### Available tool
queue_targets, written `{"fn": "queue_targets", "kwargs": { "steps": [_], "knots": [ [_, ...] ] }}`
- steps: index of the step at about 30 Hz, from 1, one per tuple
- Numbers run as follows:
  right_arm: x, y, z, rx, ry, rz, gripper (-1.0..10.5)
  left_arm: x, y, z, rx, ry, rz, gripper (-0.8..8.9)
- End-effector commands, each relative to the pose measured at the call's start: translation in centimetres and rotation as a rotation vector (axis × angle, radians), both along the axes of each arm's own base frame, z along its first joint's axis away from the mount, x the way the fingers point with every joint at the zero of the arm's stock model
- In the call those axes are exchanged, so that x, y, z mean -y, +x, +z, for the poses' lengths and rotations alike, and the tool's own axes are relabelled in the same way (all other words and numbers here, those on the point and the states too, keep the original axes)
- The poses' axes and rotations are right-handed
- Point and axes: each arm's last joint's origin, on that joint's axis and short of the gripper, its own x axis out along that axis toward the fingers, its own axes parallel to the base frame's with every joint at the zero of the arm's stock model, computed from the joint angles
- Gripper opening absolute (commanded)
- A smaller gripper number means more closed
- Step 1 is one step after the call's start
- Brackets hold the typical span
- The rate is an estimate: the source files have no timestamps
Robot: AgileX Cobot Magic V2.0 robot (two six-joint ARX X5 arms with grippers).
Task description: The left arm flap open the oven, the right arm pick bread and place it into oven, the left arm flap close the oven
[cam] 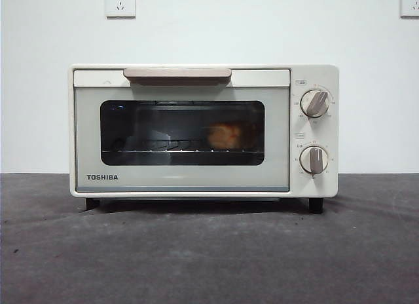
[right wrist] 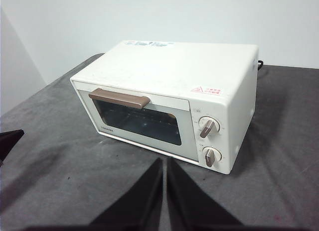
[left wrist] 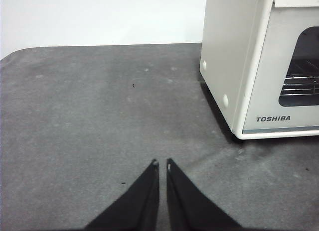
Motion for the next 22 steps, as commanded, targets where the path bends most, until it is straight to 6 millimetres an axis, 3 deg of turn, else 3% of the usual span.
{"fn": "queue_targets", "kwargs": {
  "steps": [1,15,18,22],
  "knots": [
    [0.1,-0.1,0.5,0.017,0.013,0.010,0.1,0.0,0.1,-0.7,-0.024,0.008,-0.002,0.33],
    [0.4,0.0,0.2,0.033,0.006,-0.071,0.1,0.0,0.1,-0.7,-0.024,0.007,-0.002,0.33],
    [-0.2,0.7,-0.8,0.034,0.011,-0.148,0.1,0.0,0.1,-0.7,-0.024,0.007,-0.002,0.33],
    [-1.0,2.5,-3.9,0.063,-0.006,-0.256,0.1,0.0,0.1,-0.7,-0.024,0.007,-0.002,0.33]
  ]
}}
